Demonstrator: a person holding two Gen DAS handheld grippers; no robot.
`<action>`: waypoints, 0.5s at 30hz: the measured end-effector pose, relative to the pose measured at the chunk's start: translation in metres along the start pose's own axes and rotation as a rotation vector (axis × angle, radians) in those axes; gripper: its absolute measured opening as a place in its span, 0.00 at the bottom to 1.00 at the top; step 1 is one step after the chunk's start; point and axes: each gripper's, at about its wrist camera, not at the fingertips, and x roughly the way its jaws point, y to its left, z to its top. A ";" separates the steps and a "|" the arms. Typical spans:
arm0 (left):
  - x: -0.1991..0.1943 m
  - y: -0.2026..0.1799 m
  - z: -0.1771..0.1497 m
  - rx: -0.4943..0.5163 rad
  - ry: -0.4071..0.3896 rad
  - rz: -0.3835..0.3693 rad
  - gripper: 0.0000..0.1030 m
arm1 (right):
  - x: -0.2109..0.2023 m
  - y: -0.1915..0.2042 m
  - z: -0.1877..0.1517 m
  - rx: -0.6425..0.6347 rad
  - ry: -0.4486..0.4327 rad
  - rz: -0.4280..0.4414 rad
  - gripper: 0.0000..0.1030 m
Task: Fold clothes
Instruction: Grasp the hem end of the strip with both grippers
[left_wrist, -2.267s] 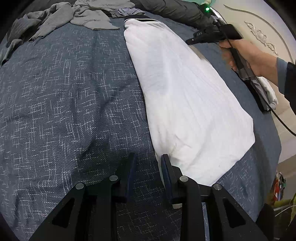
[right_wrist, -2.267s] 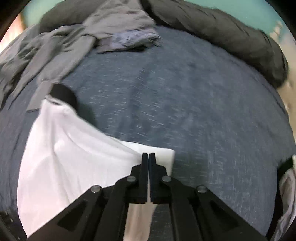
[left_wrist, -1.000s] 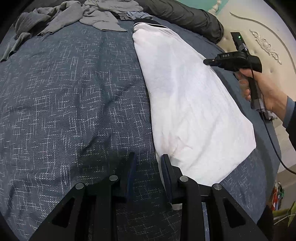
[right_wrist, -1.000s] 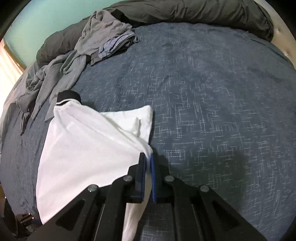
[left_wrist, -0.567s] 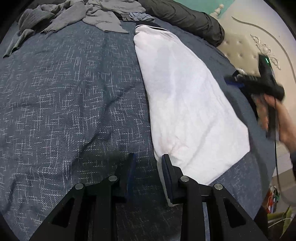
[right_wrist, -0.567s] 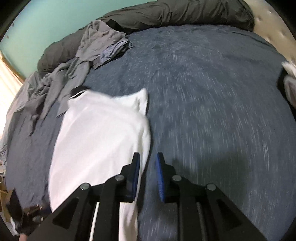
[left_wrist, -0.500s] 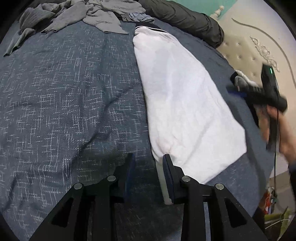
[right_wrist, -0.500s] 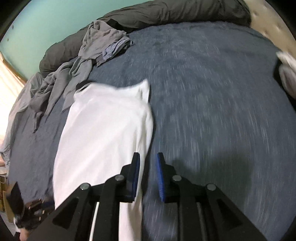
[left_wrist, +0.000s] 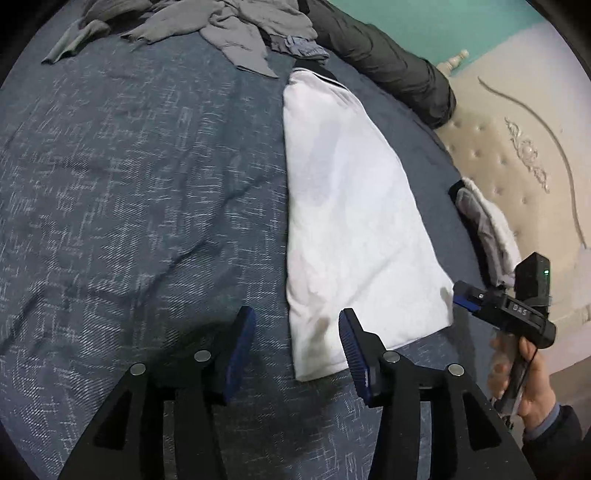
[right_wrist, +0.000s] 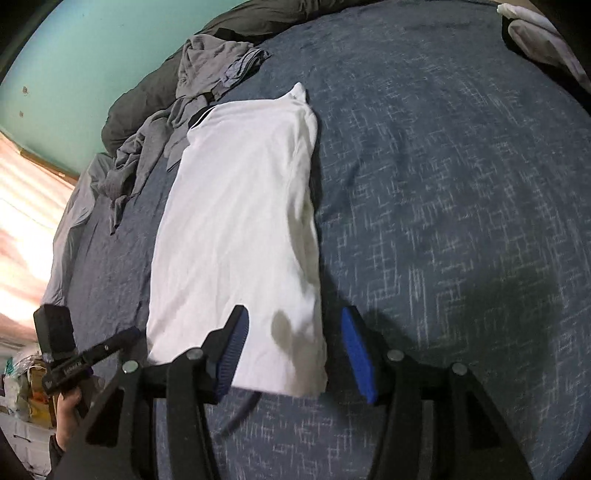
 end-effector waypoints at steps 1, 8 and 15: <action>0.004 -0.001 0.000 0.006 0.008 0.003 0.49 | 0.000 0.001 -0.001 0.002 0.002 0.003 0.52; 0.033 0.001 -0.004 -0.004 0.066 0.039 0.49 | 0.011 0.001 -0.007 0.011 0.031 -0.018 0.52; 0.028 0.006 -0.013 0.004 0.089 0.016 0.15 | 0.016 -0.010 -0.017 0.023 0.047 -0.013 0.44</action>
